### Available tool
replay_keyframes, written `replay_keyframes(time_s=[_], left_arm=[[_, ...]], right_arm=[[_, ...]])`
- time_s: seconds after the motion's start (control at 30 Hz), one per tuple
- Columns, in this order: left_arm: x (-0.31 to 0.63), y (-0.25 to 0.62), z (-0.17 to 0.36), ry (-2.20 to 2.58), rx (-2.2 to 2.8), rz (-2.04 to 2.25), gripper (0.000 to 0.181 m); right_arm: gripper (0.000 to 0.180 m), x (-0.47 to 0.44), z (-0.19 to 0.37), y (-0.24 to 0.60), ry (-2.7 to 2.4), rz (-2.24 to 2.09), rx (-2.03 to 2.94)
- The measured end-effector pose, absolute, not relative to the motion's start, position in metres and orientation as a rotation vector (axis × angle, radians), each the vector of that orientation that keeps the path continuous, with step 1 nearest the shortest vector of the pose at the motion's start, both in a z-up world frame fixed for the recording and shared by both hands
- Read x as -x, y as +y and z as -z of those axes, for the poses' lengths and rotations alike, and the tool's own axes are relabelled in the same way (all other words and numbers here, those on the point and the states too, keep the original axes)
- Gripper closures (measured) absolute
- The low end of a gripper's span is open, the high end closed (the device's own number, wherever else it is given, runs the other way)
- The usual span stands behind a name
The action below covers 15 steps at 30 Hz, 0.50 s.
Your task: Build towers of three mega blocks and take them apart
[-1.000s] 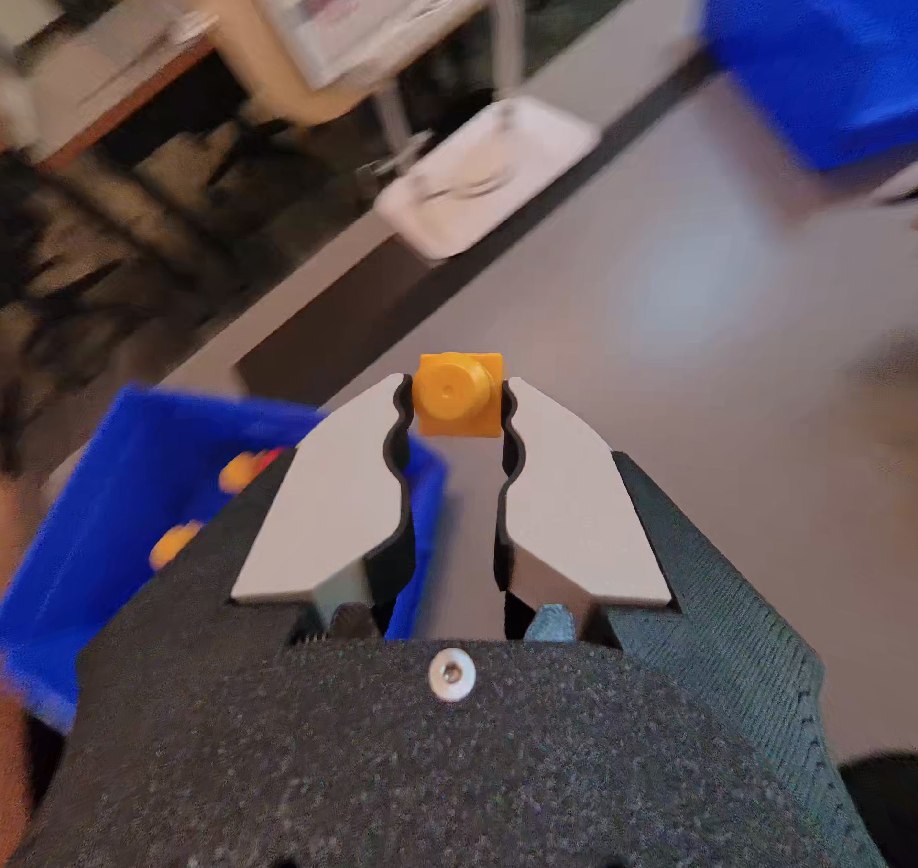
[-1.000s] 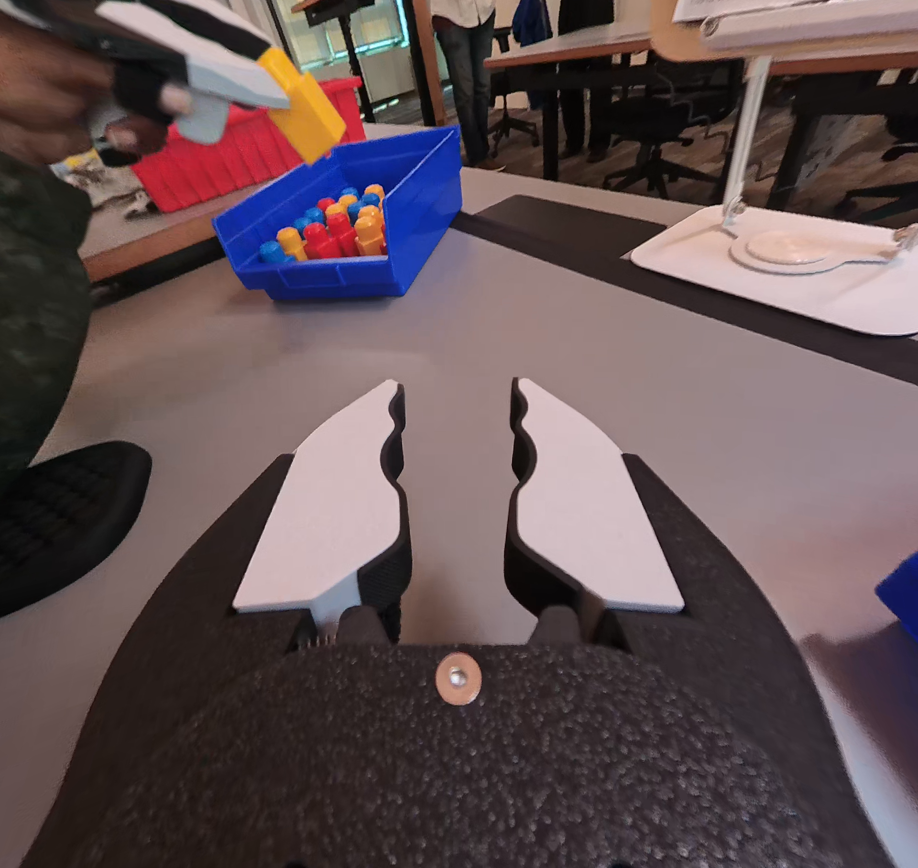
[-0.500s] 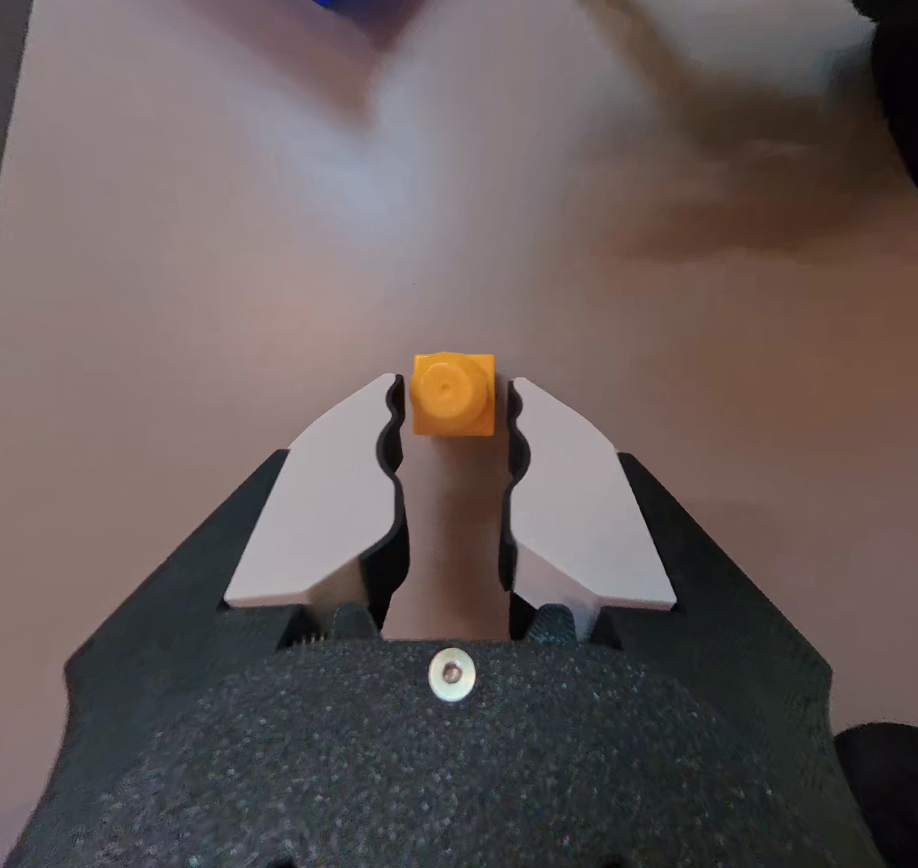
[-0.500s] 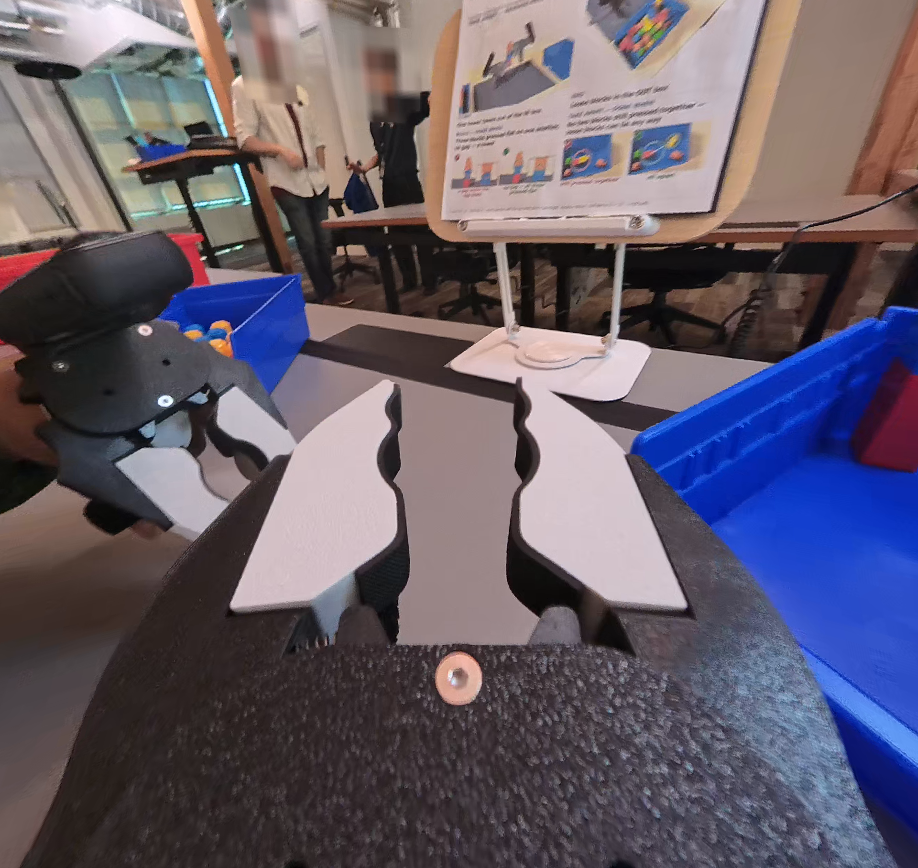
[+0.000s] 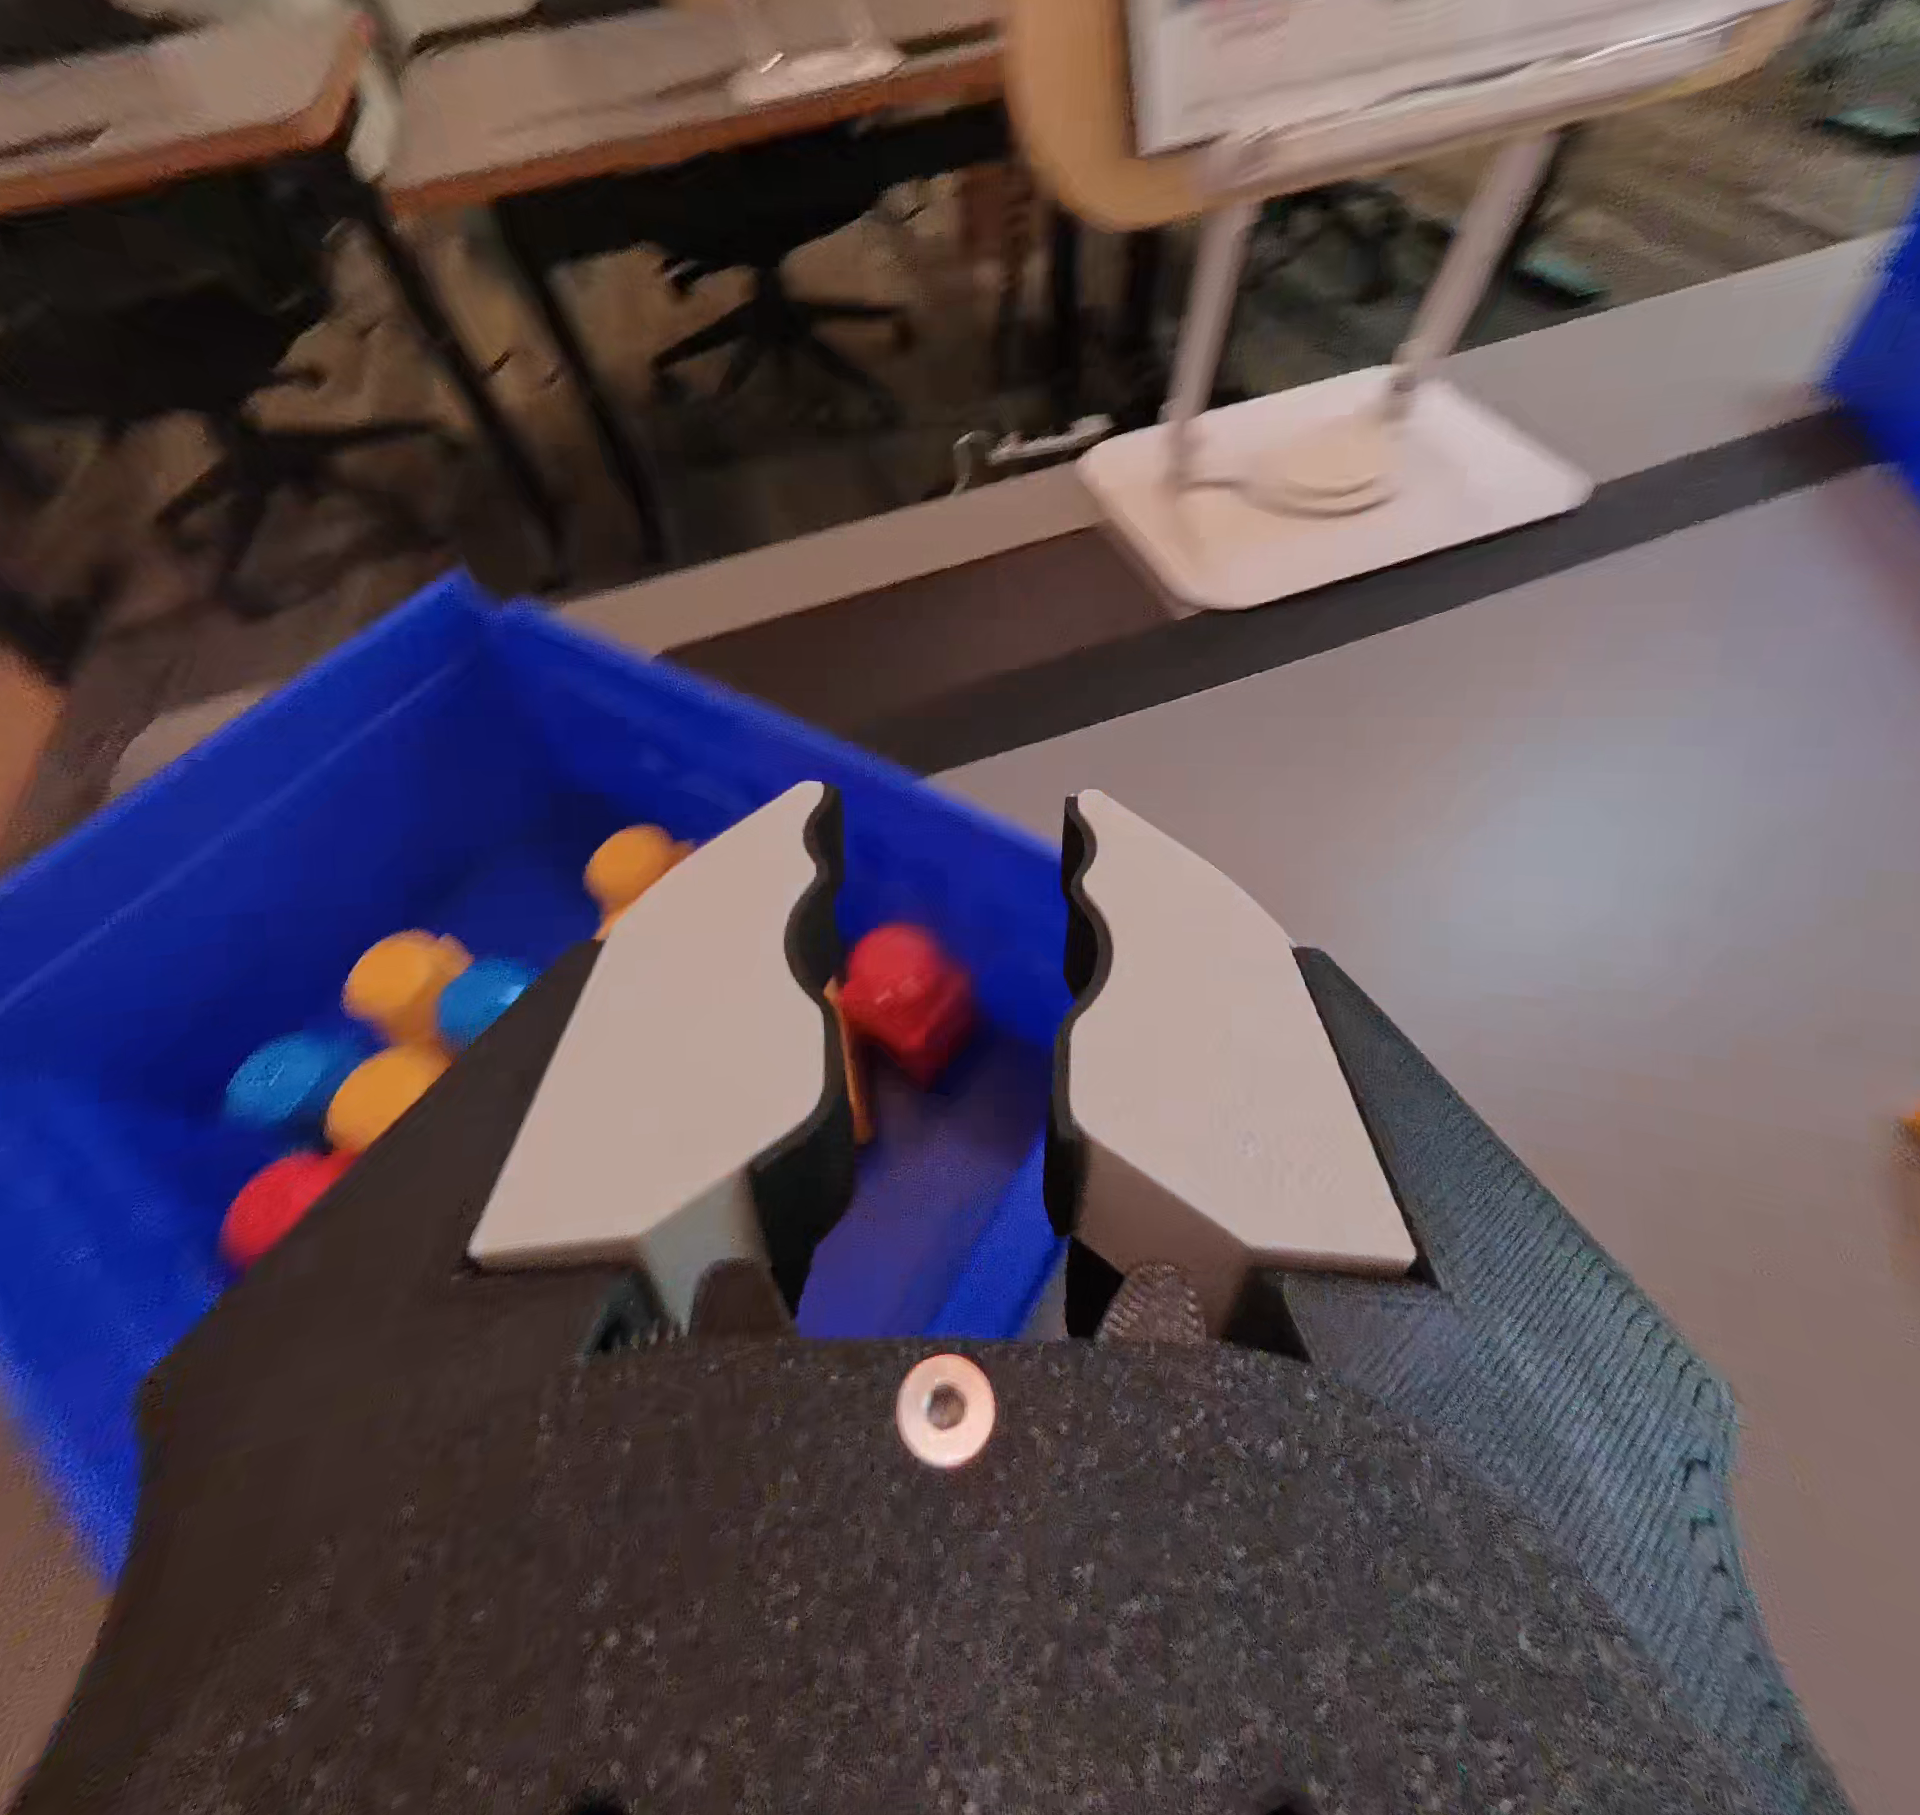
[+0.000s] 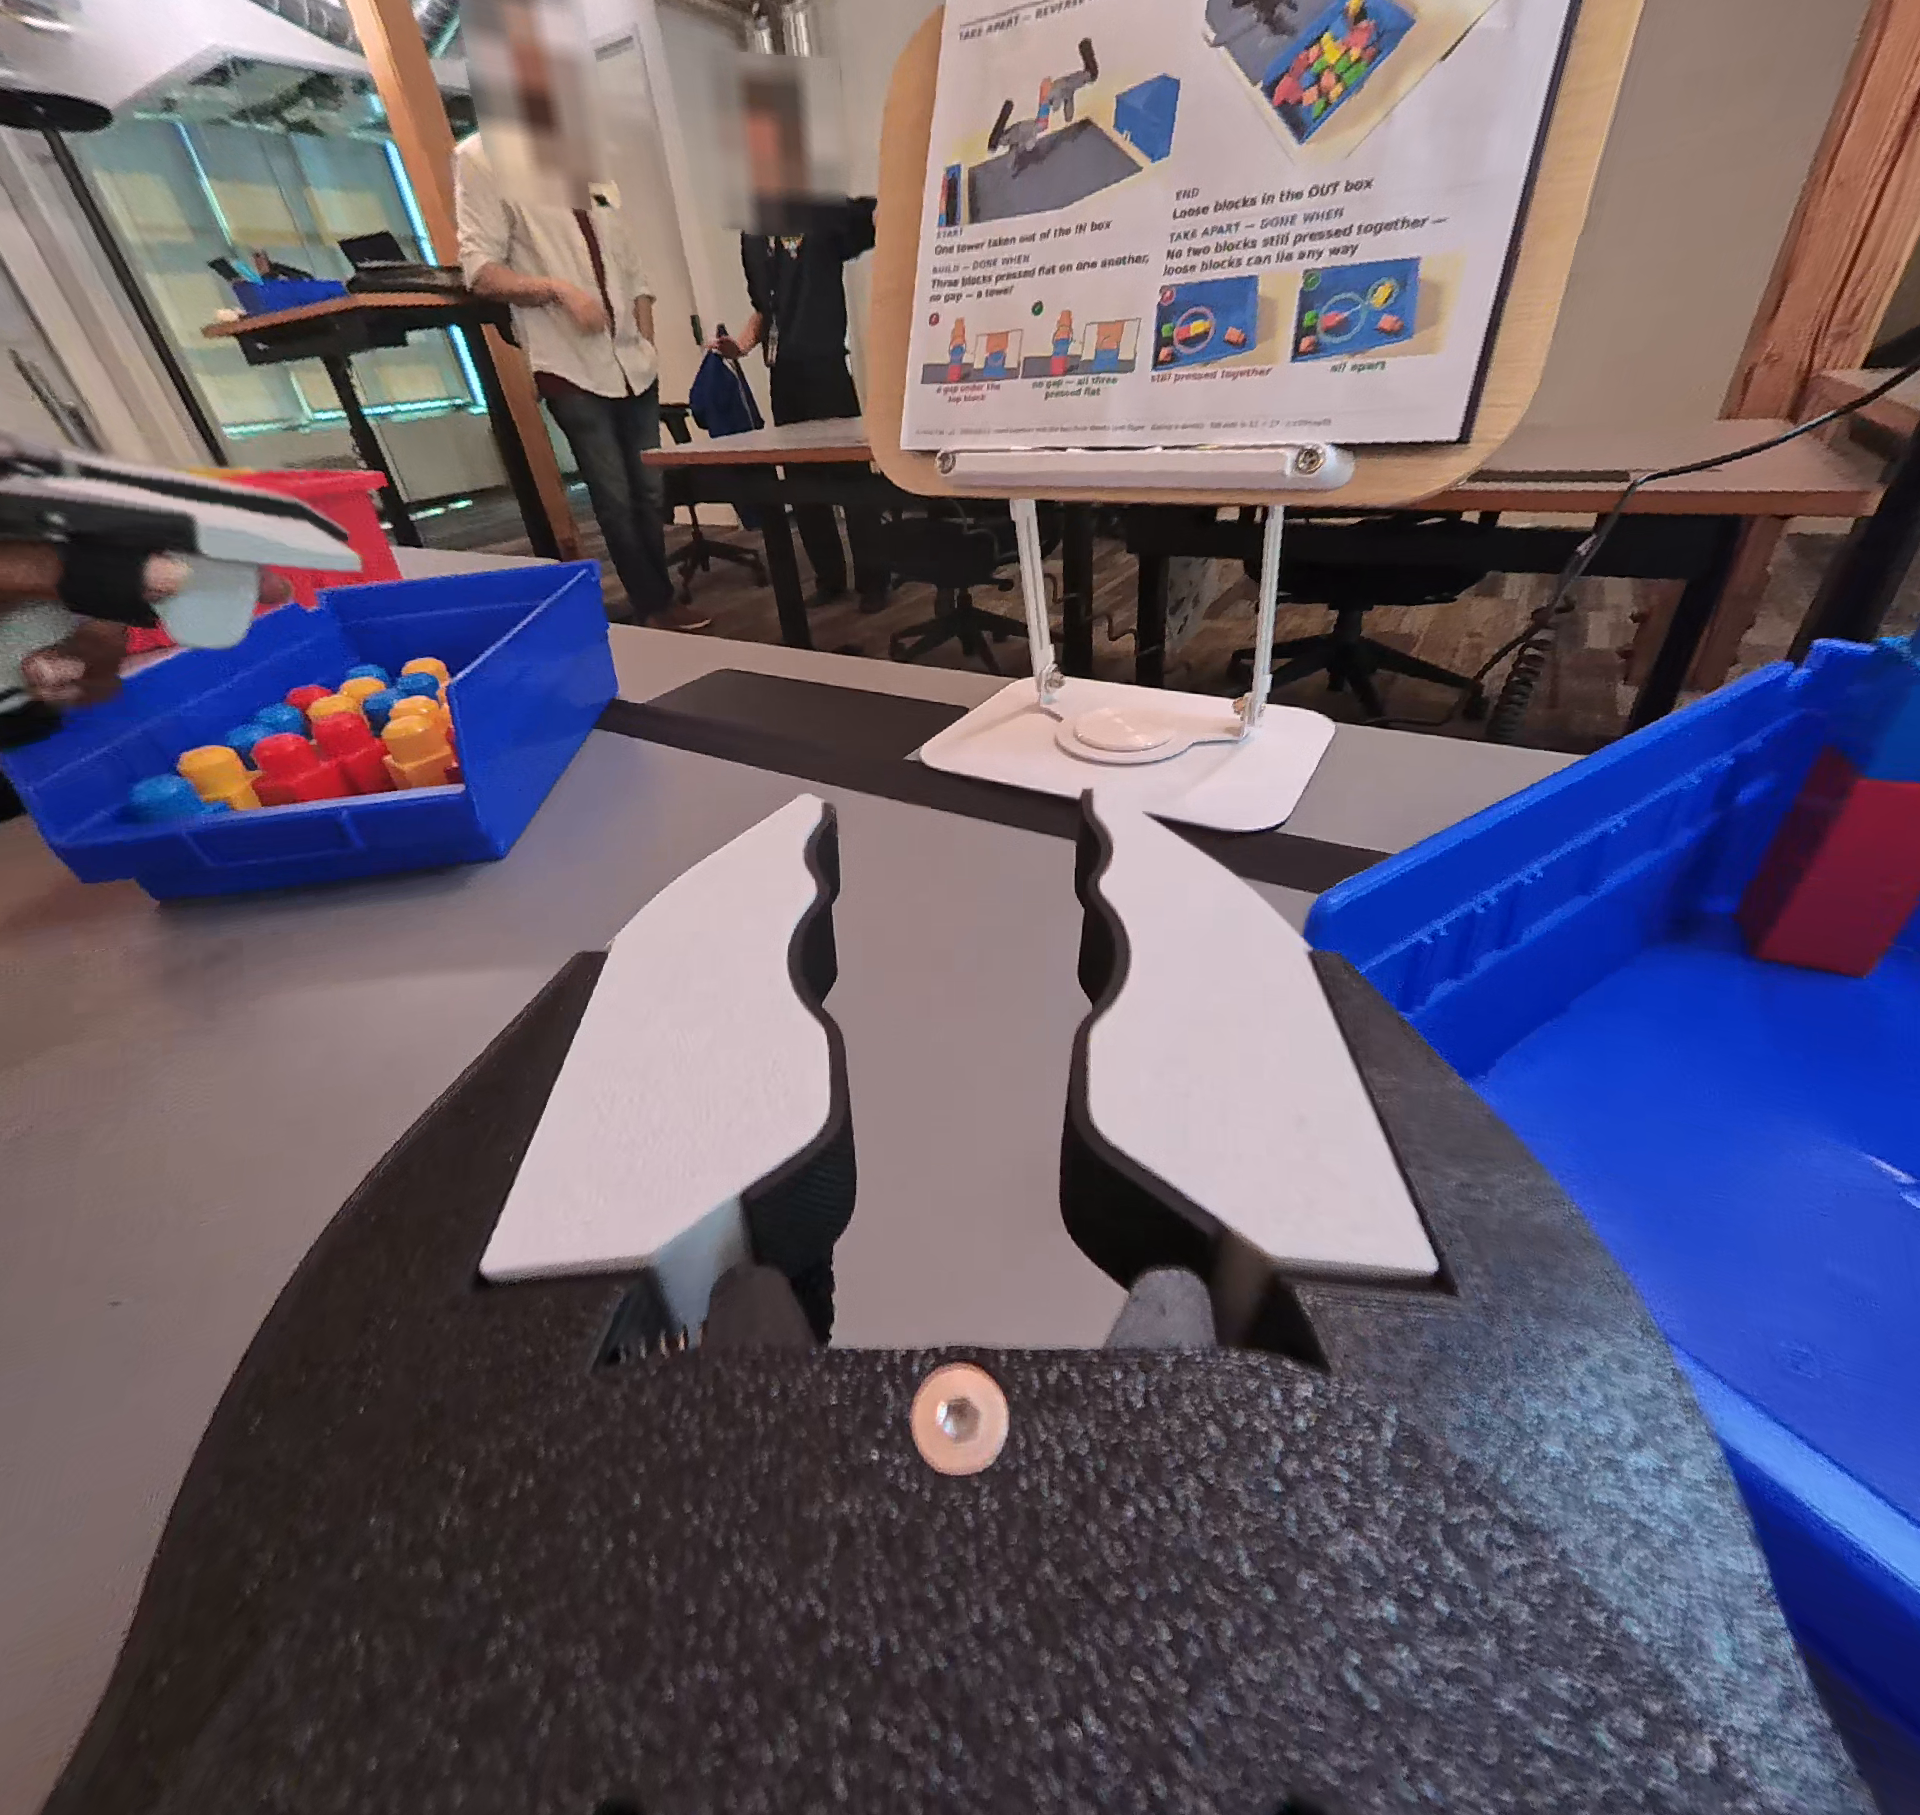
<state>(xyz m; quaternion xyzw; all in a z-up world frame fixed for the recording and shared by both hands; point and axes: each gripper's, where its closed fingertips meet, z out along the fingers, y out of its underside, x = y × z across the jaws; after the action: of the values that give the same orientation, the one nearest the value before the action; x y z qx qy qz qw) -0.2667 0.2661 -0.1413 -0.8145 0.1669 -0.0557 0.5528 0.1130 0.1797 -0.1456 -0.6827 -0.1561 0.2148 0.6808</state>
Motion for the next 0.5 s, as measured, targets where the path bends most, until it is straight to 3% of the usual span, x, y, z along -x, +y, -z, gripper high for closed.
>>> replay_keyframes(time_s=[0.37,0.5], left_arm=[[0.326,0.287,0.262,0.213,2.385,-0.152,0.143],[0.33,0.29,0.262,0.246,2.384,-0.205,0.146]], right_arm=[[0.136,-0.105,0.153,0.179,-0.34,-0.599,1.568],[0.136,-0.103,0.153,0.178,-0.328,-0.651,1.573]])
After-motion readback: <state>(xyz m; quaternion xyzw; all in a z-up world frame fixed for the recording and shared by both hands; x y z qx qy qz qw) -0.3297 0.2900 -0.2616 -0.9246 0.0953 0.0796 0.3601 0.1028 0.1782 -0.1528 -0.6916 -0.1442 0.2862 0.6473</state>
